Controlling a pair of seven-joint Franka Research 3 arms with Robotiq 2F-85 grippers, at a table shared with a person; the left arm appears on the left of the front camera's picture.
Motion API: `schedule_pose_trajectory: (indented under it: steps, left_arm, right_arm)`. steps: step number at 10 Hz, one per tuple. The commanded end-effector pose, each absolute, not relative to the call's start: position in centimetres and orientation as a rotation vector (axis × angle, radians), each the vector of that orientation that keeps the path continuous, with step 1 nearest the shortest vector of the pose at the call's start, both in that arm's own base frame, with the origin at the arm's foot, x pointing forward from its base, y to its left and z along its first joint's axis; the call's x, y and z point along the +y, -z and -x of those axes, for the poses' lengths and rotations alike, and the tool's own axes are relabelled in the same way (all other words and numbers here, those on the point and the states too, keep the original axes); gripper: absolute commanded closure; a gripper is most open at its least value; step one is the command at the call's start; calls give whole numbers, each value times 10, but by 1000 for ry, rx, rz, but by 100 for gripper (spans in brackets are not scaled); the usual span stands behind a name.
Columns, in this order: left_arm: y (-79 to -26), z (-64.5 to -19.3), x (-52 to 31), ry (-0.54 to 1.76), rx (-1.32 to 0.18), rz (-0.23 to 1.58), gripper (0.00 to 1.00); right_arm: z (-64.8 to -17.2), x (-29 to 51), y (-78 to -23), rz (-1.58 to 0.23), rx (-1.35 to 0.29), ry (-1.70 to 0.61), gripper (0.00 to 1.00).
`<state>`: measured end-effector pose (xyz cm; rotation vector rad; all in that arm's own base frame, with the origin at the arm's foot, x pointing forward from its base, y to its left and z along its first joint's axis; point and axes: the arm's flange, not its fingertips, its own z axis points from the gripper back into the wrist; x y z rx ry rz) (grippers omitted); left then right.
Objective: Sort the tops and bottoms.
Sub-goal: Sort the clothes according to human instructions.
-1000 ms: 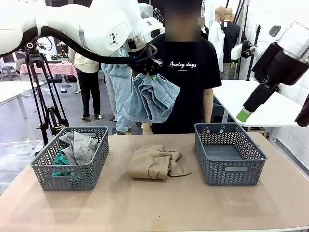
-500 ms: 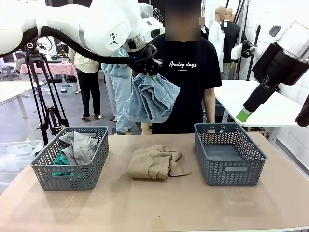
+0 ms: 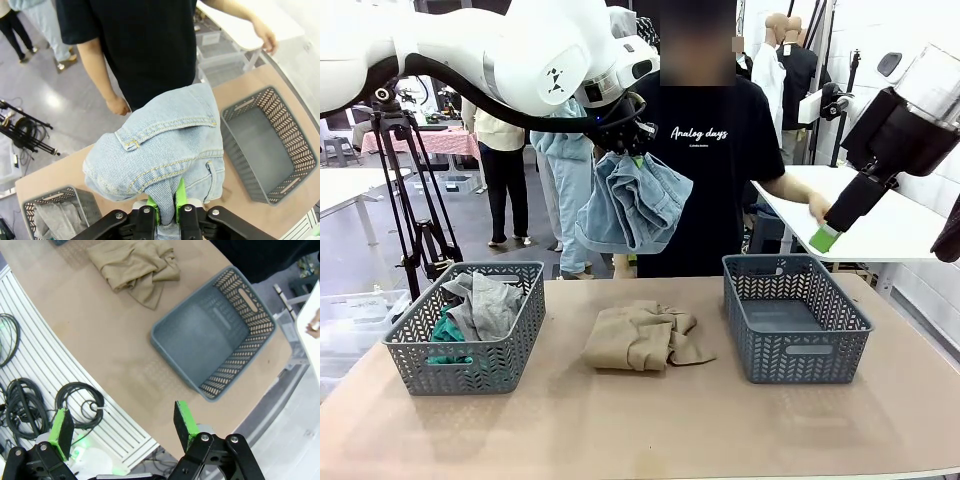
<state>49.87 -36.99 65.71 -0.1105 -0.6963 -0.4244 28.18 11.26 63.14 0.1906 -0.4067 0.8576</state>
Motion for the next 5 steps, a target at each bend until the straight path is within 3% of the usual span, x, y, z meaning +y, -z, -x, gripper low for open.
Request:
schedule_pose_trajectory:
  steps: [1,5]
  left_arm:
    - [-664,-498,-367,416,-705,119,100]
    - [-664,-498,-367,416,-705,119,100]
  right_arm:
    - [-283,113,-634,-178,-387,-859,0]
    - [-283,113,-634,-178,-387,-859,0]
